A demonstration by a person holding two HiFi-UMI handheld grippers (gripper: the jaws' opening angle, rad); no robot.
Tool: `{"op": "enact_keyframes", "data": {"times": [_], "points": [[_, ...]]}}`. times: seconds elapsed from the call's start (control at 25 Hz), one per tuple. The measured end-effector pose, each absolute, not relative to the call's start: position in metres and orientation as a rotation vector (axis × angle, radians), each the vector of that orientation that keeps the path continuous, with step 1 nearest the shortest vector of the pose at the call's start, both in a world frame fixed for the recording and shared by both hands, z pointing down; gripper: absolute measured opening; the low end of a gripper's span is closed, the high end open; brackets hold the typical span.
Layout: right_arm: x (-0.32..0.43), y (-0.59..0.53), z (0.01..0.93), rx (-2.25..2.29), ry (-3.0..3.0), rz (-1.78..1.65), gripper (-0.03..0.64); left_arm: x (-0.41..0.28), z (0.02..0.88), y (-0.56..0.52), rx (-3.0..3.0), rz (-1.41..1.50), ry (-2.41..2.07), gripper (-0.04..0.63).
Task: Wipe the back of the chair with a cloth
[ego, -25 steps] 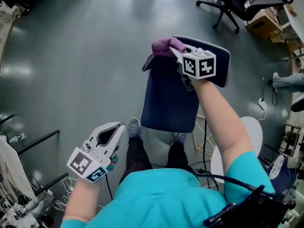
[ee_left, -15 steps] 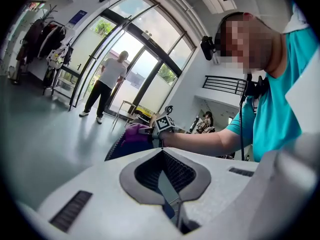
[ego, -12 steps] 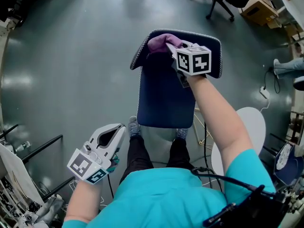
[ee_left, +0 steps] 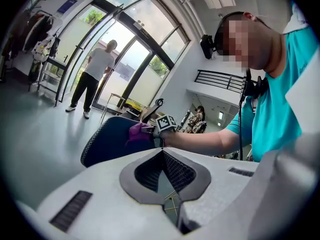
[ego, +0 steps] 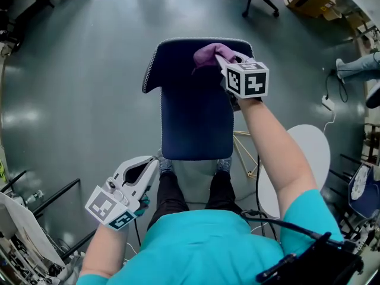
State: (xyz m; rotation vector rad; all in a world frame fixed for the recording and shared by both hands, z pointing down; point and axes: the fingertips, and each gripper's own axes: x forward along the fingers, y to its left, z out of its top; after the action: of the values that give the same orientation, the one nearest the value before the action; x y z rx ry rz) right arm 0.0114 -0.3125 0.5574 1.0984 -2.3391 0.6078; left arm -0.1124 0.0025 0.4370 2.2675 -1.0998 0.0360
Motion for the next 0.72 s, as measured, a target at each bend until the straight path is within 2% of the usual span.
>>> {"op": "enact_keyframes", "data": {"times": [0.52, 0.72], "points": [[0.186, -0.347, 0.551, 1.404, -2.192, 0.604, 0.083, -0.037, 0.434, -0.028, 2.326, 0.081, -0.973, 0.005], [0.196, -0.344, 0.538, 1.37, -2.224, 0.555, 0.083, -0.024, 0.436, -0.031, 2.333, 0.087, -0.953, 0.005]]}}
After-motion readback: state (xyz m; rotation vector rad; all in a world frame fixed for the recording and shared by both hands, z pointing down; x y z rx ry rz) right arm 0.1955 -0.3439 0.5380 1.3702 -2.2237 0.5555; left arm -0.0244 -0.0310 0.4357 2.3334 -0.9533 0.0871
